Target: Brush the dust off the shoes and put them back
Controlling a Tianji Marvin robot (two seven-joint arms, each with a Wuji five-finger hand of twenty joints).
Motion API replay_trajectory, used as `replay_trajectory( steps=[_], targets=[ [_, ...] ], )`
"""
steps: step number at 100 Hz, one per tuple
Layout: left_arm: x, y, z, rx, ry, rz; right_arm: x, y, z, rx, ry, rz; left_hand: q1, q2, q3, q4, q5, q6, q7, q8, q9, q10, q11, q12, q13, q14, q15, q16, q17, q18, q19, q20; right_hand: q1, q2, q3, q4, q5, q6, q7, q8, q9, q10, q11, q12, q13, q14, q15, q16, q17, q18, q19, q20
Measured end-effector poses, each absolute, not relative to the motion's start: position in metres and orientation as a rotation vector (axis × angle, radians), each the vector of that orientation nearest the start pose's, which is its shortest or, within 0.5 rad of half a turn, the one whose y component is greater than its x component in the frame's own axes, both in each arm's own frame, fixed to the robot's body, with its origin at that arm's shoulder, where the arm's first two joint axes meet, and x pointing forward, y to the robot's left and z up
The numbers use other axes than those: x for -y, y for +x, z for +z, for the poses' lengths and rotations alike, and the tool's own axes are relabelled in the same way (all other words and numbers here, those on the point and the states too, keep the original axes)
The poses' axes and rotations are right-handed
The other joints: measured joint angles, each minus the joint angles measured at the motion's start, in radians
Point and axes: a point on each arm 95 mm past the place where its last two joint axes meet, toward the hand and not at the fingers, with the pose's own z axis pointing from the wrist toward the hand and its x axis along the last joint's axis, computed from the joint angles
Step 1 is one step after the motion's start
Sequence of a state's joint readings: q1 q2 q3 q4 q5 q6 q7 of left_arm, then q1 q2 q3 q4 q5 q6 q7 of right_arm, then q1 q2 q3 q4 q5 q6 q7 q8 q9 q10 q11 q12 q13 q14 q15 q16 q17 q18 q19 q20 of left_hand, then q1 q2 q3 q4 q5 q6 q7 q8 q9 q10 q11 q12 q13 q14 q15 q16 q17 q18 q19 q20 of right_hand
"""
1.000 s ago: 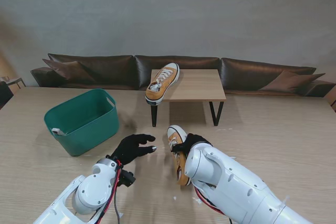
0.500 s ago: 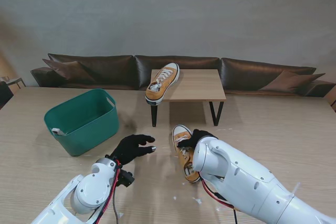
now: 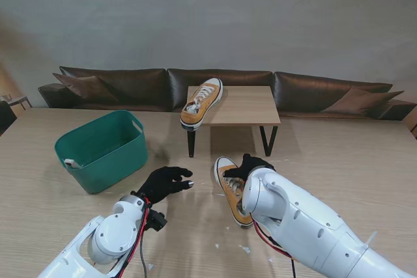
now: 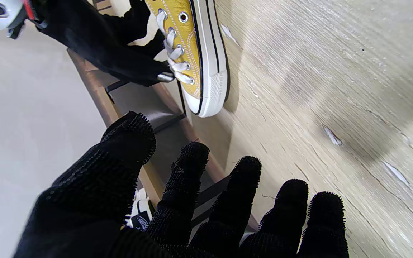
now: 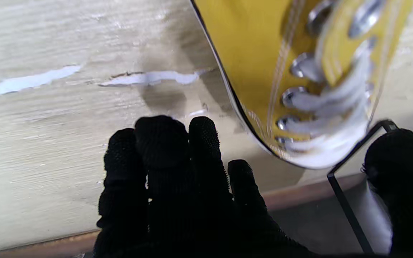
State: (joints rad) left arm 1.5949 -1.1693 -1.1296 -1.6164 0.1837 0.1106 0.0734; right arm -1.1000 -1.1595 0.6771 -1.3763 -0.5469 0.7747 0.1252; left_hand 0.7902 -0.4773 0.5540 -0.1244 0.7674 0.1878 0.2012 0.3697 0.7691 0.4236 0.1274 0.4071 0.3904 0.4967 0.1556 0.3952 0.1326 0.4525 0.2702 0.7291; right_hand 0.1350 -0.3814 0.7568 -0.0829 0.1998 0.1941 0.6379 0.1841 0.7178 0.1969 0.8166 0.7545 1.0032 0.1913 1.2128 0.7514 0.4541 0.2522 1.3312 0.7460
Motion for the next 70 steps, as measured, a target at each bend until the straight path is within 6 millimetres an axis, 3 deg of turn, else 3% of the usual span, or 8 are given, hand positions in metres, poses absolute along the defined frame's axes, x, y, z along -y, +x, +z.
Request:
replay_trajectory(
  steps=[22, 36, 42, 64, 70],
  targets=[
    [0.043, 0.384, -0.353, -0.971, -2.101, -1.864, -0.074, 0.445, -0.328, -1.283, 1.823, 1.135, 0.000, 0.000, -0.003, 0.000, 0.000, 0.000, 0.000, 0.000, -0.022, -0.018, -0.019, -0.015, -0.002, 0.000, 0.000, 0.000, -0.003, 0.000, 0.000, 0.000, 0.000, 0.000, -0.024, 0.000, 0.021, -0.116, -0.011, 0.001, -0.060, -0.004, -0.076, -0.043, -0.111, 0.031, -0.149, -0.027, -0.001, 0.000, -0.105, -0.022],
    [0.041, 0.386, -0.355, -0.984, -2.085, -1.850, -0.064, 0.435, -0.312, -1.289, 1.734, 1.249, 0.000, 0.000, -0.003, 0.000, 0.000, 0.000, 0.000, 0.000, -0.034, -0.021, -0.024, -0.028, -0.002, 0.000, 0.000, 0.000, -0.011, -0.001, 0.000, 0.001, 0.043, -0.002, -0.020, 0.001, 0.091, -0.177, -0.058, 0.111, -0.083, -0.004, -0.103, -0.072, -0.168, 0.047, -0.274, -0.065, -0.006, 0.010, -0.166, -0.024],
    [0.040, 0.386, -0.356, -0.986, -2.079, -1.846, -0.057, 0.429, -0.306, -1.293, 1.724, 1.333, 0.000, 0.000, -0.003, 0.000, 0.000, 0.000, 0.001, 0.000, -0.034, -0.023, -0.024, -0.034, -0.002, 0.000, -0.001, 0.000, -0.011, -0.001, 0.000, 0.001, 0.053, -0.041, -0.017, 0.001, 0.116, -0.209, -0.053, 0.148, -0.095, -0.007, -0.114, -0.083, -0.173, 0.051, -0.315, -0.077, -0.004, 0.011, -0.177, -0.025],
    [0.038, 0.389, -0.361, -1.024, -2.035, -1.817, -0.028, 0.407, -0.303, -1.387, 1.670, 1.477, 0.000, 0.000, -0.003, 0.000, 0.000, 0.000, 0.001, 0.000, -0.034, -0.025, -0.024, -0.035, -0.002, 0.000, -0.001, 0.000, -0.012, -0.001, 0.000, 0.001, 0.104, -0.137, 0.142, 0.001, 0.176, -0.278, -0.093, 0.260, -0.121, -0.020, -0.139, -0.095, -0.201, 0.052, -0.365, -0.080, -0.004, 0.012, -0.201, -0.040],
    [0.038, 0.390, -0.363, -1.026, -2.035, -1.815, -0.020, 0.402, -0.303, -1.417, 1.660, 1.497, 0.000, 0.000, -0.003, 0.000, 0.000, 0.000, 0.001, 0.000, -0.034, -0.025, -0.024, -0.035, -0.002, 0.000, -0.001, 0.000, -0.012, -0.001, 0.000, 0.001, 0.116, -0.165, 0.129, 0.001, 0.195, -0.290, -0.097, 0.273, -0.121, -0.024, -0.139, -0.095, -0.201, 0.052, -0.369, -0.080, -0.004, 0.012, -0.203, -0.042]
  ],
)
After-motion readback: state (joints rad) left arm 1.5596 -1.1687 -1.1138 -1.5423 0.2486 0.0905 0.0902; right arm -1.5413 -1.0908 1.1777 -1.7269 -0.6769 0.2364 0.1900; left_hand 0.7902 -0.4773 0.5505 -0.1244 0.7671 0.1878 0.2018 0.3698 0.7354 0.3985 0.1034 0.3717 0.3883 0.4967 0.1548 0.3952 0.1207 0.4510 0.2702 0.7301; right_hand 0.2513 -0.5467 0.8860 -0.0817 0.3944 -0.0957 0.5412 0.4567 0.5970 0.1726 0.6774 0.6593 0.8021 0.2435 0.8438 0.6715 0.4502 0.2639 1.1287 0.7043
